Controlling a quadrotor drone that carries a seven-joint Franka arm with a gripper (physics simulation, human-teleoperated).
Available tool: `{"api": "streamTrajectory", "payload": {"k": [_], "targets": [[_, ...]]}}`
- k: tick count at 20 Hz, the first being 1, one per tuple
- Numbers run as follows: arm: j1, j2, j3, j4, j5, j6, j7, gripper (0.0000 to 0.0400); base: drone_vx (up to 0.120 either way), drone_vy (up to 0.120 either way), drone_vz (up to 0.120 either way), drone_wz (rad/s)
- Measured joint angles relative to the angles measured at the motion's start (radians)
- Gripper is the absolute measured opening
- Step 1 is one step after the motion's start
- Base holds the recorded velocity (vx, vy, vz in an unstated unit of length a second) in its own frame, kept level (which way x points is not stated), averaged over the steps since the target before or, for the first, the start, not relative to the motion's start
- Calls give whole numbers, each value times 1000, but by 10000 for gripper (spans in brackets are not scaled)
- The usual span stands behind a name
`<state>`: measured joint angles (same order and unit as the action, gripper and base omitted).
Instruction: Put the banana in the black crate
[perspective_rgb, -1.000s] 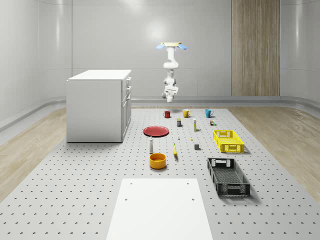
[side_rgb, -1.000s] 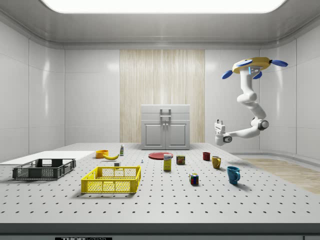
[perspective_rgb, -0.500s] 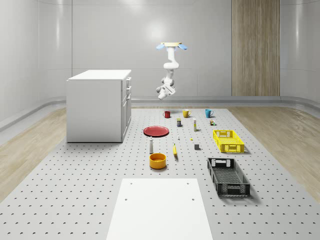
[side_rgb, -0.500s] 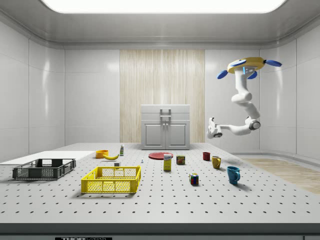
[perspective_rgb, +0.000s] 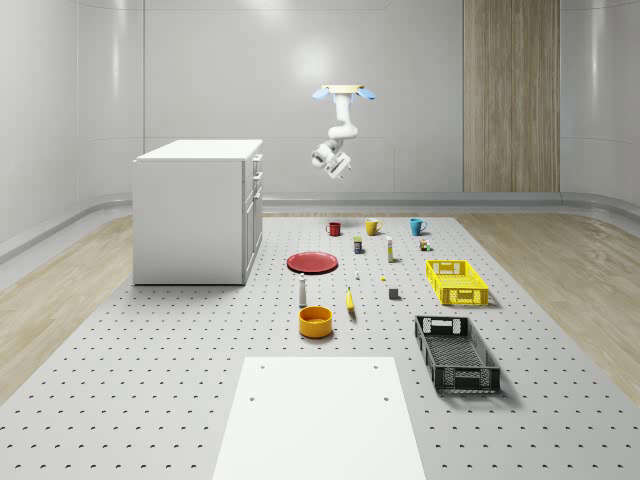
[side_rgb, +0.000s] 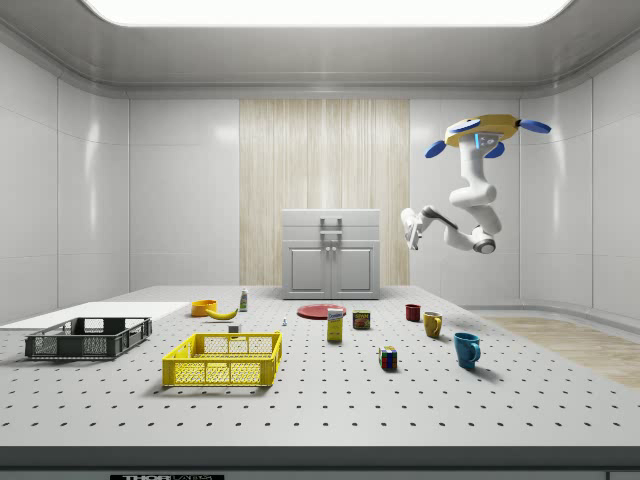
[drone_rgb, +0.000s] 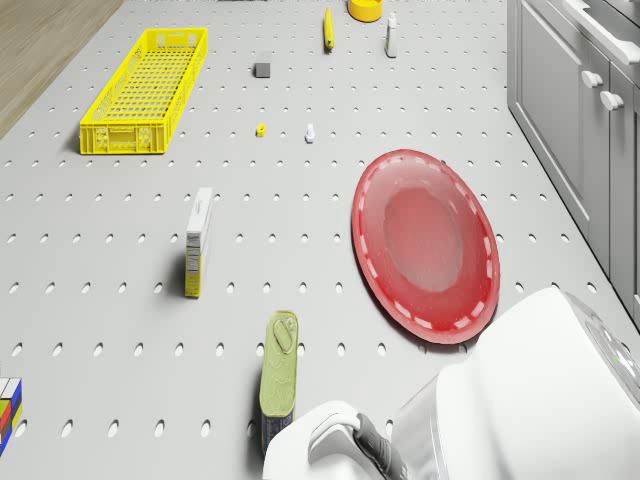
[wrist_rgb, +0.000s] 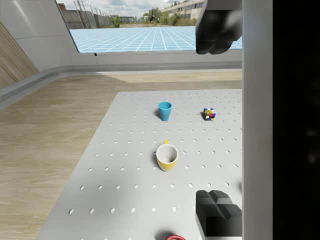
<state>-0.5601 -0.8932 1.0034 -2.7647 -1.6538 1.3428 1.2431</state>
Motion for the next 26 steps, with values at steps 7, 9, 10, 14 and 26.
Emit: {"api": "streamTrajectory", "payload": {"k": [7,9,10,14,26], "targets": [[-302,-83,168,-114,-277,-138,208,400,120,0,0,0],[-351,-102,192,-123,-303,-158,241,400,120,0,0,0],[-371,-110,202,-125,-311,-165,254,400,120,0,0,0],[-427,-141,229,-130,-328,-177,291,400,120,0,0,0],[-492,-213,269,-130,-312,-147,341,400,120,0,0,0]]}}
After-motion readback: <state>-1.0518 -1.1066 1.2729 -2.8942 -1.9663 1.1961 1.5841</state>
